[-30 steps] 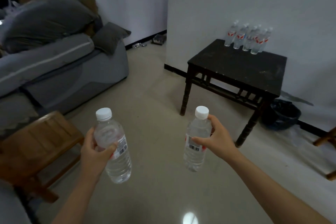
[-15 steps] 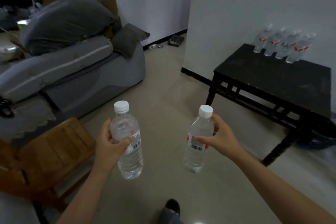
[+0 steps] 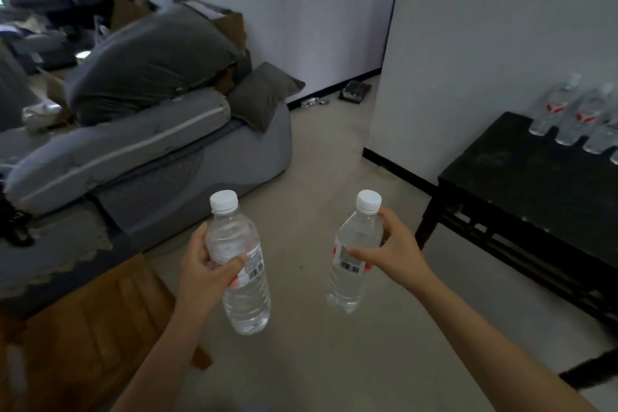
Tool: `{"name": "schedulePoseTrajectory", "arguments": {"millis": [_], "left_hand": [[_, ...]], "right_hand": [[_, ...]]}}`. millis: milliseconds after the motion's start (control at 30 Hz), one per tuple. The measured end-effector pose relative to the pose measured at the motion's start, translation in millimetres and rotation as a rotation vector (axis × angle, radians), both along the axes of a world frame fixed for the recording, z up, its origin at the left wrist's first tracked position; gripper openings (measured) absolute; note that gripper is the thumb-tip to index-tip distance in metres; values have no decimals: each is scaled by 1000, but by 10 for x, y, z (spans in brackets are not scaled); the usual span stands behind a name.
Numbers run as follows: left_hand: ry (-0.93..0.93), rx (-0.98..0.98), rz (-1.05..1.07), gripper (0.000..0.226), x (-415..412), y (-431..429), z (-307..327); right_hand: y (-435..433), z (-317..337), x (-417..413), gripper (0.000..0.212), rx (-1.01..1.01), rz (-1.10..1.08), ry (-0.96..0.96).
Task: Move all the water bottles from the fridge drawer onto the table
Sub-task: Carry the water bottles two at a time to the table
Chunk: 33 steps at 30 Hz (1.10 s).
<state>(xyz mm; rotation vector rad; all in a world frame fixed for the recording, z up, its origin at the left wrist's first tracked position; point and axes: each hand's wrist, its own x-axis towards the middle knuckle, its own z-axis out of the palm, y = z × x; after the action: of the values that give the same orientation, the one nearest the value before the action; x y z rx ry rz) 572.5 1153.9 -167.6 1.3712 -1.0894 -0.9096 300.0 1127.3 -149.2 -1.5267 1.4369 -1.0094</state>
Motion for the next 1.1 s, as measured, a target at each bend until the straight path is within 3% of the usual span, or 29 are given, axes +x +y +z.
{"name": "schedulePoseTrajectory", "arguments": {"millis": [200,433,633,767,900,1000,1100], "left_hand": [[29,6,-10,51,91,-1093,-149],[71,-16,-113,57,238,-2735,-134],[-8,-93,-266,57,217,-3929,59],[-27,-106,-300,65,15,-4545,17],[-3,-71,-371,54,-308,-5092,-91],[-12,-65,-425,63,-643,-5560,-172],[20,-73,-445,48,-1020,-5990,-161]], "right_hand": [[-949,-76,37,61,2,-56,13],[-2145,-86,107,63,16,-218,22],[-2915,41,125,62,-6,-357,49],[-3308,43,6,66,15,-445,50],[-3654,3,-224,68,22,-491,99],[-3989,-109,-507,69,39,-543,111],[-4427,-176,-860,71,45,-572,124]]}}
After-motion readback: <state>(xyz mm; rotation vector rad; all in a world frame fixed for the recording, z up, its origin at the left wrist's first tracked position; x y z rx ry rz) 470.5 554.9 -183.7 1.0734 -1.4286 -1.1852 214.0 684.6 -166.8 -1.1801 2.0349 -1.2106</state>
